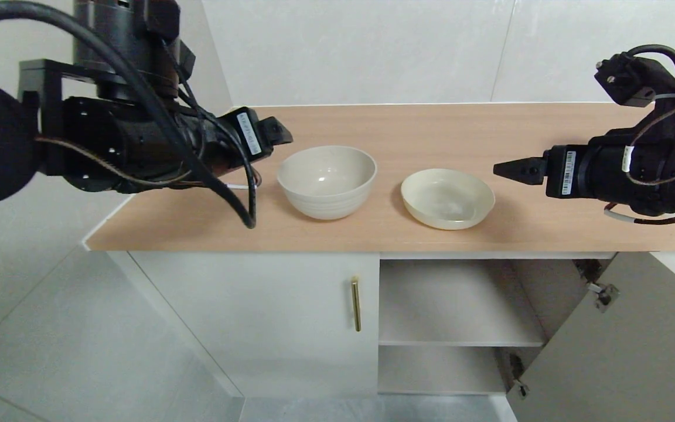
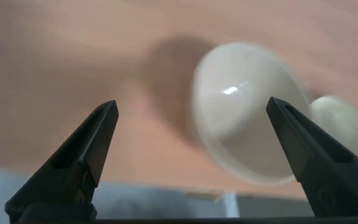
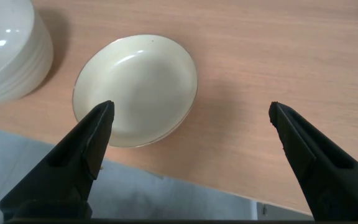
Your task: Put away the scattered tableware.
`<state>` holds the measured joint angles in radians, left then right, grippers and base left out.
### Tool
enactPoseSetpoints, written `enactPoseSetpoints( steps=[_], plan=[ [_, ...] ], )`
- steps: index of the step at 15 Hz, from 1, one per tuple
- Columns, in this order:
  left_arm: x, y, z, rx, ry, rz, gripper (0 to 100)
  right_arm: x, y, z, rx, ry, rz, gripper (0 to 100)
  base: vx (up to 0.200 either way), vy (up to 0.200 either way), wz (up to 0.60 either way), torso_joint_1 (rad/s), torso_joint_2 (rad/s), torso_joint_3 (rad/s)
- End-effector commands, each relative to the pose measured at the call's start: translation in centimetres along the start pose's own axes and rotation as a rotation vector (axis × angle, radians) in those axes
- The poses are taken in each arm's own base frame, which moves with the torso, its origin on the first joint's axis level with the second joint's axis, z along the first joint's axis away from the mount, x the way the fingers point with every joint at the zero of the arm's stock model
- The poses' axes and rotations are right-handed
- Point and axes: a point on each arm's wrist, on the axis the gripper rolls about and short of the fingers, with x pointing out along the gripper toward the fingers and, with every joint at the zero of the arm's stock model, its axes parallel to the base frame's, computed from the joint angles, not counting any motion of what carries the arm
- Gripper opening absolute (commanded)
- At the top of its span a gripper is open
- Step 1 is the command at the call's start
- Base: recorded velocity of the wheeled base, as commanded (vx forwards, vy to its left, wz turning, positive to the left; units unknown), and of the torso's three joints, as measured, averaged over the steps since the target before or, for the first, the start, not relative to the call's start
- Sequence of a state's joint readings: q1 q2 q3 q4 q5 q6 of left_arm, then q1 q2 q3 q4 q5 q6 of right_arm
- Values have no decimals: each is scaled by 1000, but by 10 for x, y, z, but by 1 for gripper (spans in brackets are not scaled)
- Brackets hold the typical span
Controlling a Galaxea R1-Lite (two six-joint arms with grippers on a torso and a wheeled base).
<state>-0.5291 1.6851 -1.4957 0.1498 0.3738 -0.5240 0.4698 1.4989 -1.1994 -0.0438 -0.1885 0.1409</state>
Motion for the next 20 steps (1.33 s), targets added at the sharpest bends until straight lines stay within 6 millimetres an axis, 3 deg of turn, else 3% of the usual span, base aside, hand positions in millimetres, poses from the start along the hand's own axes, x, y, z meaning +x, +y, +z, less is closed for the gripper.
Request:
enactPoseSetpoints(
  steps=[1,7,12,13,16,20],
  plan=[
    [23,-7,-15,20,40,9,100,1,0,-2,-2,2,1,100,0,0,0,0,0,0],
    [49,-10,-34,43,85,33,100,1,0,-2,-1,-4,0,100,0,0,0,0,0,0],
    [50,-10,-34,43,85,35,100,1,0,-2,-1,-3,0,100,0,0,0,0,0,0],
    [48,-9,-33,42,82,33,0,1,0,-2,-1,-3,0,100,0,0,0,0,0,0],
    [35,-6,-29,37,71,29,0,3,0,-2,-1,0,-4,100,0,0,0,0,0,0],
    [-3,3,-13,19,24,0,0,17,-7,-6,0,26,-37,100,0,0,0,0,0,0]
  ],
)
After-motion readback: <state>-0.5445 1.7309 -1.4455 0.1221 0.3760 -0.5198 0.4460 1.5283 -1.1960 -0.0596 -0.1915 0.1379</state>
